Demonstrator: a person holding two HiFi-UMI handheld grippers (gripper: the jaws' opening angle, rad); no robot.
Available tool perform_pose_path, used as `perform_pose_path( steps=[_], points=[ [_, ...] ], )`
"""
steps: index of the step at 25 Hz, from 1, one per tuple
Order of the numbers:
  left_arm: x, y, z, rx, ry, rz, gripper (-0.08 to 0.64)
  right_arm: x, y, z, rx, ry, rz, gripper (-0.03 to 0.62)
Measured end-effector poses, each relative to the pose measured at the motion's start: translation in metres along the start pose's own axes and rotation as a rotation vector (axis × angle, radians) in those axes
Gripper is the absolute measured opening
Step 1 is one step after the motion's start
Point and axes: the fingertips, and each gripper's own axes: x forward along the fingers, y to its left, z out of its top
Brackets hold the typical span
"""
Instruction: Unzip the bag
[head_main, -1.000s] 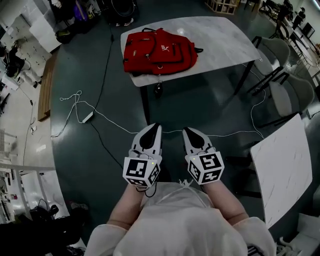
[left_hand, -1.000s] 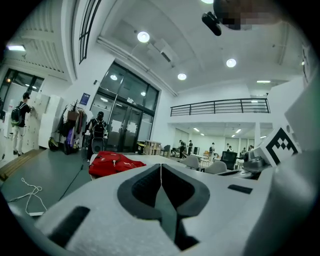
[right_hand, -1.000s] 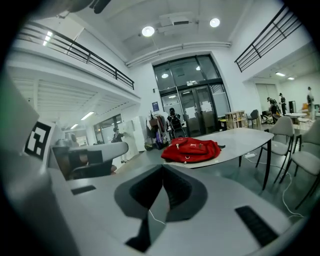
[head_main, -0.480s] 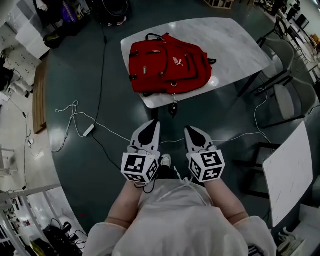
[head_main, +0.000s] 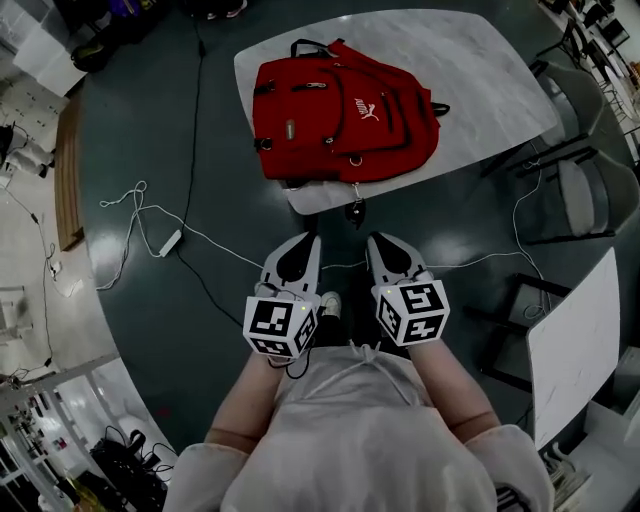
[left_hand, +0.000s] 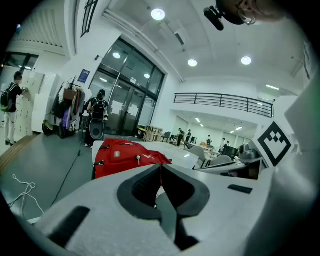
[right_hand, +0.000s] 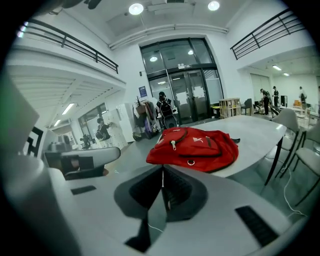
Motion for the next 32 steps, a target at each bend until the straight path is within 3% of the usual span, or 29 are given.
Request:
perform_pose_path(
  steps=[11,22,25,32],
  points=[
    [0.091,0.032,-0.035,-0.025,0.138,0.064,0.023,0.088,-0.049,-0.012,-0.013,0.166,0.08,0.029],
    [0.167,0.074,-0.1,-0.039,0.269,0.109,0.023,0.163,-0.081,-0.069,-0.001,0.409,0.155,0.032],
    [0.179,0.083,-0.11,-0.048,0.293,0.113,0.023,0.175,-0.08,-0.081,0.008,0.452,0.179,0.082],
    [0.203,0.092,-0.118,-0.063,0.317,0.095,0.023,0.19,-0.082,-0.097,0.017,0.516,0.138,0.081]
  ],
)
